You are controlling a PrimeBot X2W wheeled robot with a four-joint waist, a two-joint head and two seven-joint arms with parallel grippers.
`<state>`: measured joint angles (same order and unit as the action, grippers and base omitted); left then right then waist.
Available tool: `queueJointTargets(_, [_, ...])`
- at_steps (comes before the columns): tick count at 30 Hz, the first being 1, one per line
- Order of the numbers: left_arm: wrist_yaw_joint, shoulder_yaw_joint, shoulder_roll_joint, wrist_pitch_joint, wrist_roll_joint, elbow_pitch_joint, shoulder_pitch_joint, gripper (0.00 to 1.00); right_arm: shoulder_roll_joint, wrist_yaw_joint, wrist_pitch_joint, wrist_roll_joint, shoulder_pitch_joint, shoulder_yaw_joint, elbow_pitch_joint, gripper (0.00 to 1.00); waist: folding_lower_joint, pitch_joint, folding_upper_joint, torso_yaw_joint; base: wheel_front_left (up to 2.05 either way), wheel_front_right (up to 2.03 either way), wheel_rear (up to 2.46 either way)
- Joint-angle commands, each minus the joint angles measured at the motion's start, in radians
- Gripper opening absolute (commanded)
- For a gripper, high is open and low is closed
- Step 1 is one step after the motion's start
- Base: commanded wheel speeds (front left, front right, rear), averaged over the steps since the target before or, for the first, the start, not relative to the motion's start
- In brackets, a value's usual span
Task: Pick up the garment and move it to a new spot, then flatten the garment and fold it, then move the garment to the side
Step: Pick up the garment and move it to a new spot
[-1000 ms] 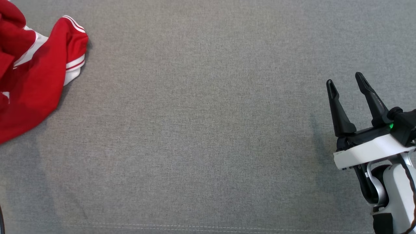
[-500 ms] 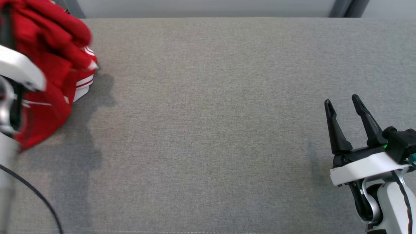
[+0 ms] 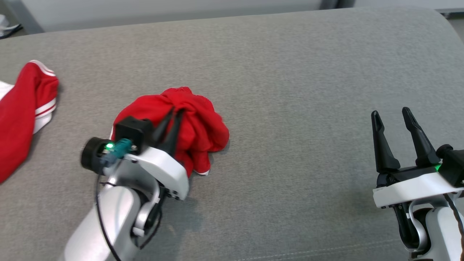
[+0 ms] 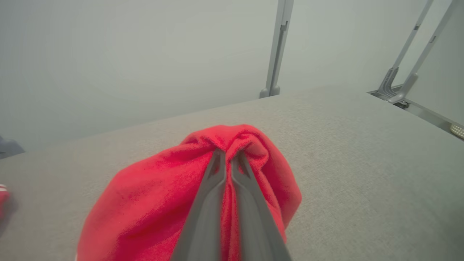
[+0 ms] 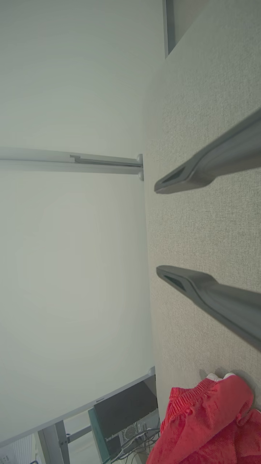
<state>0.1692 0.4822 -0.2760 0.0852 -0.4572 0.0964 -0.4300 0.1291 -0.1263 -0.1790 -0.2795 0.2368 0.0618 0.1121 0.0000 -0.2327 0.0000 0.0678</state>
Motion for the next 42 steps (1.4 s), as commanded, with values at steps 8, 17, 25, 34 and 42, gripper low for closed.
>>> queueJointTargets(8, [-0.071,0.08,0.05,0.005,0.055,0.031,-0.129,0.0,-0.02,-0.004,-0.005,-0.001,-0.005,-0.004,-0.032,1.0,0.0,-0.025,0.0,0.124,0.0,0.0,0.0])
queueJointTargets(17, [-0.076,0.081,0.039,0.028,0.037,0.143,-0.131,0.0,-0.036,-0.004,-0.018,-0.01,-0.015,-0.011,-0.018,1.0,0.0,-0.041,0.0,0.145,0.0,0.0,0.0])
queueJointTargets(25, [-0.069,0.044,0.01,-0.002,0.006,0.208,-0.107,0.9,-0.04,-0.004,-0.022,-0.014,-0.013,-0.014,-0.005,1.0,0.0,-0.04,0.0,0.11,0.0,0.0,0.0])
queueJointTargets(34, [-0.049,0.018,-0.016,-0.047,-0.01,0.141,-0.047,1.0,-0.023,-0.004,-0.01,-0.008,-0.021,-0.021,-0.002,1.0,0.0,0.004,0.0,0.066,0.0,0.0,0.0])
queueJointTargets(42, [0.082,-0.119,-0.103,-0.103,-0.04,-0.065,0.119,1.0,-0.002,-0.004,0.011,0.011,-0.054,-0.028,-0.022,1.0,0.0,0.06,0.0,0.013,0.0,0.0,0.0])
